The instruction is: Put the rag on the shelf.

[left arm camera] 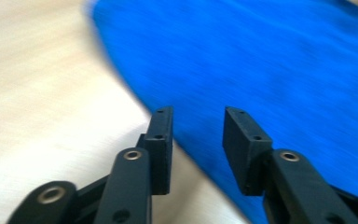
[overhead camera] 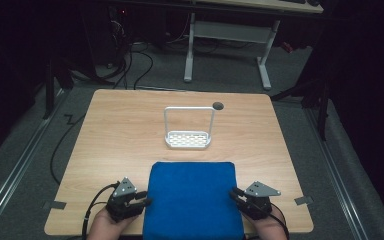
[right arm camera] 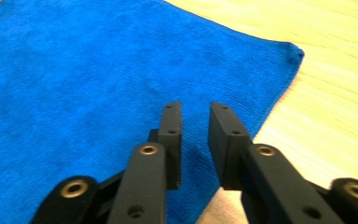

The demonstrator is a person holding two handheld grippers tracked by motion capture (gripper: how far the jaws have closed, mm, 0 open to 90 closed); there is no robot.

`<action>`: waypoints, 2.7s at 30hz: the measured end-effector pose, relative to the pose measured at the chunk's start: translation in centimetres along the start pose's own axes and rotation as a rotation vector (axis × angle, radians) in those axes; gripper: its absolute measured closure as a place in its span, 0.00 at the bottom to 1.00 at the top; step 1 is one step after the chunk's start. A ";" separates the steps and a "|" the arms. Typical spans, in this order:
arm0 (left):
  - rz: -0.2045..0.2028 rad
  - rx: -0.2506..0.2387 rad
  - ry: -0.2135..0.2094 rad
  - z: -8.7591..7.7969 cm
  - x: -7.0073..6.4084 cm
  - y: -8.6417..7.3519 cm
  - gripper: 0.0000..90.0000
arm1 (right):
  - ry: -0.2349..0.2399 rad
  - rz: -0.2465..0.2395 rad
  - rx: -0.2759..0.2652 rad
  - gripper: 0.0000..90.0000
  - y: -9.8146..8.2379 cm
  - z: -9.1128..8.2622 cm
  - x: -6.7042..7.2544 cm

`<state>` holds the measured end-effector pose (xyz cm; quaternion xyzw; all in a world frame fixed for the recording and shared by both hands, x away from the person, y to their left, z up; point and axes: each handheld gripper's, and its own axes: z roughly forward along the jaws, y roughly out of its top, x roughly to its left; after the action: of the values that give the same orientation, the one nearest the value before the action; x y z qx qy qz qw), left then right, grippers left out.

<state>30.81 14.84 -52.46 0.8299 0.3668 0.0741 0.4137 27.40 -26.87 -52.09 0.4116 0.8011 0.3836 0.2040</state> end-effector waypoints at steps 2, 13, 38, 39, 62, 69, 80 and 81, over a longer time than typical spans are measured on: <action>-0.035 -0.021 0.020 0.1 1.0 0.6 0.66 | 0.000 0.014 0.002 0.80 0.0 0.1 -0.2; -0.077 -0.049 0.141 3.2 4.5 4.6 0.52 | -0.024 0.020 -0.019 0.74 0.1 0.0 -0.2; -0.112 -0.045 0.077 6.9 4.1 5.4 0.97 | 0.022 0.079 -0.026 0.64 0.4 0.8 -1.2; -0.106 -0.044 0.080 6.9 4.0 5.4 0.97 | 0.019 0.090 -0.027 0.64 0.5 0.9 -1.4; -0.128 -0.071 0.070 6.6 4.2 5.2 0.97 | -0.088 0.192 0.059 0.62 4.6 7.3 -7.0; -0.146 -0.063 0.081 6.6 4.3 5.2 0.97 | -0.103 0.092 0.068 0.81 4.8 7.7 -5.3; -0.143 -0.111 0.090 6.2 4.2 4.9 0.97 | -0.085 0.050 0.031 0.97 4.9 7.1 -4.9; -0.134 -0.114 0.091 6.1 4.1 4.9 0.97 | -0.084 0.053 0.023 0.97 4.9 7.0 -4.9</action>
<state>39.09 11.79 -53.52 0.7743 0.4352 0.1048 0.4473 37.18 -25.92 -52.55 0.4506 0.7851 0.3621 0.2225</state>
